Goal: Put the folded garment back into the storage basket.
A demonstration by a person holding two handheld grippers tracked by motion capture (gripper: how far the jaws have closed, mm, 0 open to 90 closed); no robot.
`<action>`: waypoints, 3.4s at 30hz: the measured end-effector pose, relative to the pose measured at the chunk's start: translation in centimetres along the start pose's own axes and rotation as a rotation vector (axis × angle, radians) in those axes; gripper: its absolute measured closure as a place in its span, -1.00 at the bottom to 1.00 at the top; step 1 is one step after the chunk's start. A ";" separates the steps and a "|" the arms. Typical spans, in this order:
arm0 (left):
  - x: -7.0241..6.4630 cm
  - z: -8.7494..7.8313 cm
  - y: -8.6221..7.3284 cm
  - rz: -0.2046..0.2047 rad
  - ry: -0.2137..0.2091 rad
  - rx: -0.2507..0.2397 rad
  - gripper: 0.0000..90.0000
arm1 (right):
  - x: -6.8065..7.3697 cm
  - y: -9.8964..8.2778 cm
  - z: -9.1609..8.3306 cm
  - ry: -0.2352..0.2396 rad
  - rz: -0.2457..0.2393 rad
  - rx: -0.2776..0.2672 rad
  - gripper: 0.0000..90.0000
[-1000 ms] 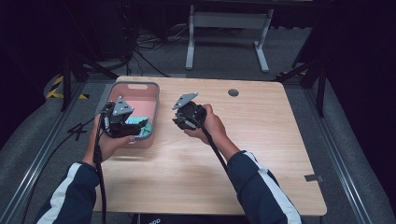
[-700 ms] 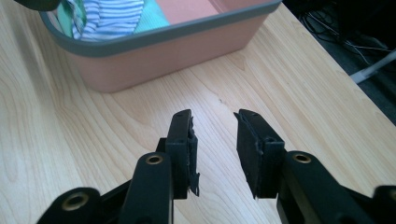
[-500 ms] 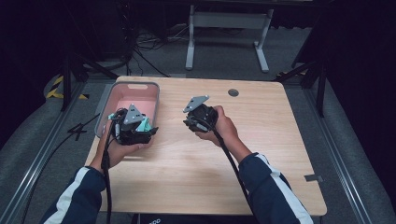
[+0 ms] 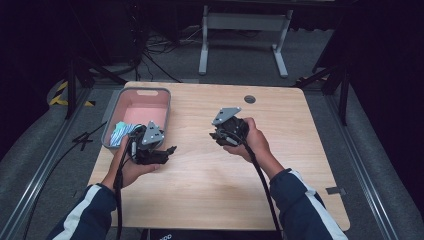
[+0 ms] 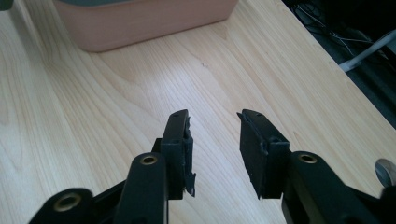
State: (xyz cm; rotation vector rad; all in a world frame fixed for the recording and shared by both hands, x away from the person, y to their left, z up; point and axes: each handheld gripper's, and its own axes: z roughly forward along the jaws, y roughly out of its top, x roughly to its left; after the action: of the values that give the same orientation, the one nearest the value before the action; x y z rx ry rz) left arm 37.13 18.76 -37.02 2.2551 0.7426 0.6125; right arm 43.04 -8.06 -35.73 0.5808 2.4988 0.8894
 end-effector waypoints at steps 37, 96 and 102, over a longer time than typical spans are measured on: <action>-4.0 3.5 -3.1 0.104 -0.055 0.126 -0.29 | -0.6 -12.4 -3.6 -0.072 0.063 0.112 0.07; -5.4 4.9 -9.6 -0.073 -0.250 0.055 -0.70 | -0.4 -27.8 -7.8 -0.071 0.424 -0.032 -0.58; -5.4 4.9 -9.6 -0.077 -0.253 0.056 -0.70 | -0.4 -27.8 -7.7 -0.075 0.428 -0.031 -0.59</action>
State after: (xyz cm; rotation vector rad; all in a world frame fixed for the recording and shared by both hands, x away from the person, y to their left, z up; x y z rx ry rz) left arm 32.94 18.81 -48.31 2.2880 0.7226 0.2652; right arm 32.68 -31.70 -48.65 1.1436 2.3258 1.0302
